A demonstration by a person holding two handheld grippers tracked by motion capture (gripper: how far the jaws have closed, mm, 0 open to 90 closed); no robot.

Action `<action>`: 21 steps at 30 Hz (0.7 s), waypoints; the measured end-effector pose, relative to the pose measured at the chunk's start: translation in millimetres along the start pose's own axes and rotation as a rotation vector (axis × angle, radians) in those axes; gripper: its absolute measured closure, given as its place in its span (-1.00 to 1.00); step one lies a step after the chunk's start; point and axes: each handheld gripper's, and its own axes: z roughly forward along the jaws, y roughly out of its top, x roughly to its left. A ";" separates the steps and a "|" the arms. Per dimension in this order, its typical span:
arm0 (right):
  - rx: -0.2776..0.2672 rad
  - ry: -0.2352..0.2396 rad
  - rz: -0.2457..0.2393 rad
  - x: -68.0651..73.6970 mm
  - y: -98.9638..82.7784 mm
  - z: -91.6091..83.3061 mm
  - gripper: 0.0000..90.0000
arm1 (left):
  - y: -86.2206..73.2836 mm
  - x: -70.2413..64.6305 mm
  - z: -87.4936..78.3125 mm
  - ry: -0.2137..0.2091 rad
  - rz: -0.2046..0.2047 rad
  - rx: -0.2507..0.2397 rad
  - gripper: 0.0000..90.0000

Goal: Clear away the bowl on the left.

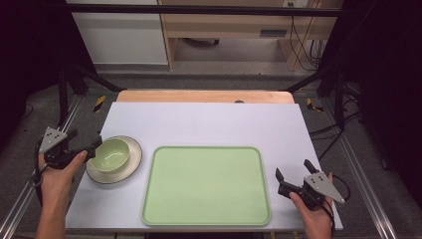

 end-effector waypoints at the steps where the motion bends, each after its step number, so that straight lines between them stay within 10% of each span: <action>1: -0.001 0.000 0.002 0.1 -0.2 0.6 -0.94 | 0.0 0.0 0.0 0.000 0.000 0.000 -0.78; 21: 0.014 0.016 -0.012 4.4 -0.3 3.2 -0.93 | -23.7 7.7 17.4 -0.027 -0.065 0.235 -0.47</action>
